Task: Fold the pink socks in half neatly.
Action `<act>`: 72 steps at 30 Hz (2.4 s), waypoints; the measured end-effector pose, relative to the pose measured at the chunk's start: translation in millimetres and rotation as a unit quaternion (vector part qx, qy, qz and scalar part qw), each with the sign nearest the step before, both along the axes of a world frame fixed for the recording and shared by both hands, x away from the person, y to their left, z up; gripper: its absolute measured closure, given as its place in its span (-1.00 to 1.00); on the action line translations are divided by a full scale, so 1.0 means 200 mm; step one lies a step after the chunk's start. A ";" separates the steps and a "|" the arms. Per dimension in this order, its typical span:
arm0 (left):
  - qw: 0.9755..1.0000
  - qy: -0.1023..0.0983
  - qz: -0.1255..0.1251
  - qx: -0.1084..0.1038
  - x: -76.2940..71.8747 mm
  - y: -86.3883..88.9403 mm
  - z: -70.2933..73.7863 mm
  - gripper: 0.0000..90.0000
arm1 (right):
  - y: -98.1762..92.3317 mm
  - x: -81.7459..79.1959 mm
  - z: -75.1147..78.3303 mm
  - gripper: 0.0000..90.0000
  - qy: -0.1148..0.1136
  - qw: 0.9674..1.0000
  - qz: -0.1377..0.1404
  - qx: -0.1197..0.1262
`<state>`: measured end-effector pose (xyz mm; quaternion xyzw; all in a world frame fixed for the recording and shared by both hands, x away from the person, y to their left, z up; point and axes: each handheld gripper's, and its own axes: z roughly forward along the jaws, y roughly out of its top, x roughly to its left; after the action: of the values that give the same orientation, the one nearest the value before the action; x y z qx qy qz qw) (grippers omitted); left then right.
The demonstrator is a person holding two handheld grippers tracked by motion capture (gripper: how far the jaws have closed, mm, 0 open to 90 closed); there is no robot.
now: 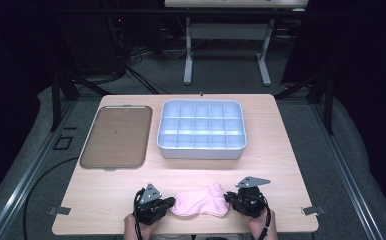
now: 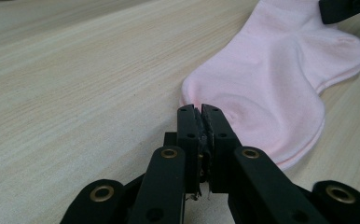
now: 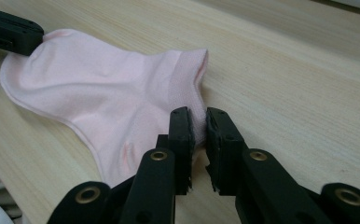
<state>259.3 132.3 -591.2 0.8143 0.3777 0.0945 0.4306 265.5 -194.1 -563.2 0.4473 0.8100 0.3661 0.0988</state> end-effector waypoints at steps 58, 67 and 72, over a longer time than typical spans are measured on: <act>1.000 0.001 0.004 -0.004 0.00 0.00 0.00 0.91 | 0.13 -0.01 0.27 0.82 -0.031 0.999 0.025 0.014; 1.000 0.000 0.008 -0.005 0.00 0.00 0.00 0.92 | 0.24 -0.03 0.27 0.82 -0.018 0.996 0.075 0.046; 1.000 0.003 0.007 -0.005 0.00 0.01 0.00 0.92 | 0.39 -0.02 0.25 0.82 -0.008 0.993 0.111 0.034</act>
<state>260.0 133.5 -591.5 0.8098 0.3849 0.0927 0.4331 261.7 -117.1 -512.5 0.3544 0.8412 0.4055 0.0487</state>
